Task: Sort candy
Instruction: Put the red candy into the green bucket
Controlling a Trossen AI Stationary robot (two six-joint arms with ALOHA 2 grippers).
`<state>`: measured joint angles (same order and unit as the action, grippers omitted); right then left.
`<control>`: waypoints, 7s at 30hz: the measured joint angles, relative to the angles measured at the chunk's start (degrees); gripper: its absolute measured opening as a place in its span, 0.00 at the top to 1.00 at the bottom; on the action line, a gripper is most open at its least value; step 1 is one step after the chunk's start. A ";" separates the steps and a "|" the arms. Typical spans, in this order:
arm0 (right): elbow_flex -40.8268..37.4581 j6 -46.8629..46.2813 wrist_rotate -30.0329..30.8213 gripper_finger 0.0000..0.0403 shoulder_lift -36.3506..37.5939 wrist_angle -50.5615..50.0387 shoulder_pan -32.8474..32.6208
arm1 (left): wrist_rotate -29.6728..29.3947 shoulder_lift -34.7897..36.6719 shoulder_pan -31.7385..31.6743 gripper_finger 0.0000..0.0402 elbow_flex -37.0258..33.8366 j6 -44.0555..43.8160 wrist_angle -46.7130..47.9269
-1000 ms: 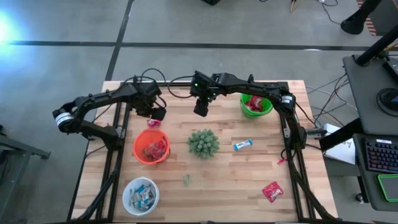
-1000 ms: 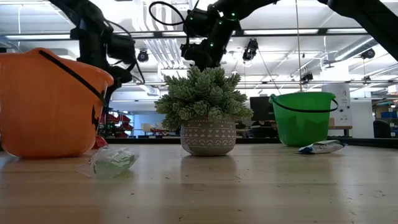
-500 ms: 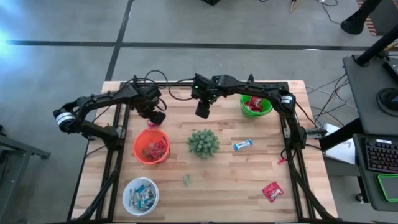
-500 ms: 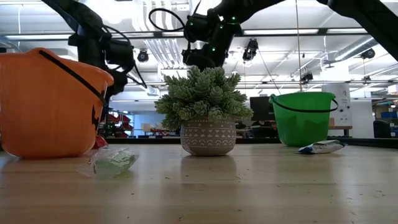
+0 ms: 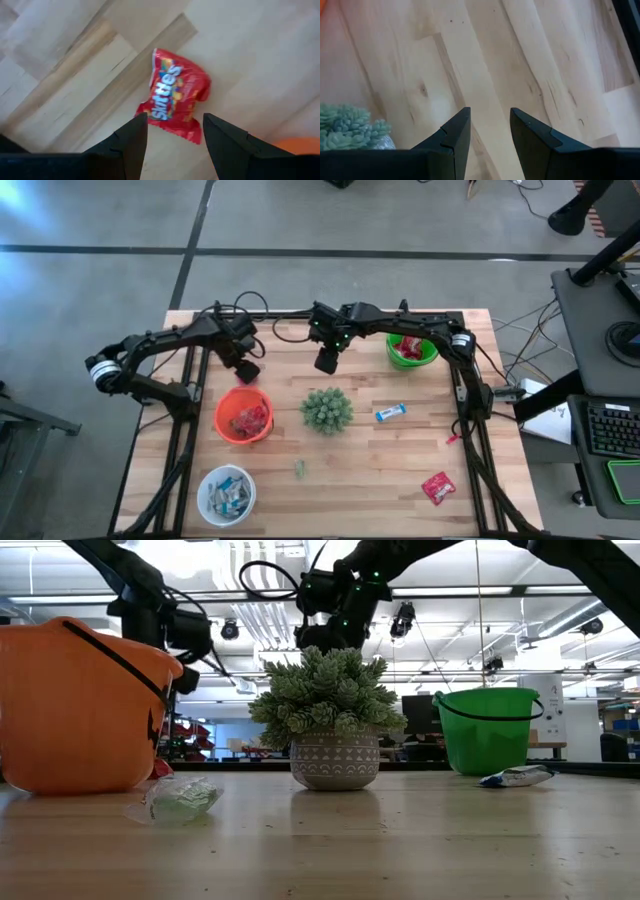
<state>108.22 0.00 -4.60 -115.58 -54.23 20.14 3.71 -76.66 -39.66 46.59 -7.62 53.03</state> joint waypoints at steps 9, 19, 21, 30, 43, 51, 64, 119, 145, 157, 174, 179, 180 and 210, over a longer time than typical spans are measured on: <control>0.03 -0.97 0.00 0.68 0.43 -0.03 -0.02 | 1.74 -1.82 -2.14 0.57 -0.81 1.10 -0.83; 0.05 0.17 0.00 0.68 0.43 -1.35 -0.02 | 2.05 -9.31 -2.14 0.57 -0.77 1.36 -1.07; 0.05 0.72 0.02 0.68 0.43 -1.82 -0.02 | 2.09 -10.40 -2.14 0.57 -0.77 1.34 -1.17; 0.10 1.66 0.02 0.68 0.43 -2.85 -0.02 | 1.94 -12.41 -2.20 0.62 -0.79 1.16 -2.05; 0.10 2.23 0.02 0.68 0.43 -2.91 -0.02 | 3.55 -12.47 -2.22 0.97 -0.82 1.27 -2.10; 0.10 3.64 -0.02 0.68 0.43 -2.94 -0.02 | 4.78 -10.01 -2.18 1.00 2.66 1.35 -1.06; 2.83 5.85 -2.99 0.68 0.73 -3.41 0.00 | 4.76 -2.98 -2.18 1.00 14.02 2.46 5.26; 15.88 -30.12 -2.91 0.48 -0.42 33.68 -4.11 | 13.58 8.29 -0.45 1.00 33.26 29.41 4.35; 14.17 -29.38 0.75 0.83 -0.80 33.70 -4.39 | 13.76 6.25 -0.13 1.00 34.03 30.54 2.56; 14.17 -28.10 0.31 0.97 -0.82 35.16 -4.89 | 10.94 6.38 -0.08 0.92 35.10 31.61 5.00; 14.19 -26.89 0.13 0.97 0.33 22.90 -5.47 | 10.22 6.43 -0.13 0.57 42.14 34.56 21.13; 14.19 -24.14 0.55 0.97 2.41 11.96 -5.92 | 10.21 6.13 -0.13 0.58 40.63 34.58 21.37; 14.19 -23.16 1.18 0.97 2.88 9.83 -5.92 | 10.22 5.94 -0.13 0.59 40.58 34.58 21.34; 1.73 -13.39 18.47 0.97 17.97 -35.72 9.82 | 10.18 4.17 -0.13 0.60 40.65 25.43 21.26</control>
<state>109.95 -13.39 13.87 -97.61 -89.95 29.96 13.89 -72.49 -39.79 87.24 17.81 74.29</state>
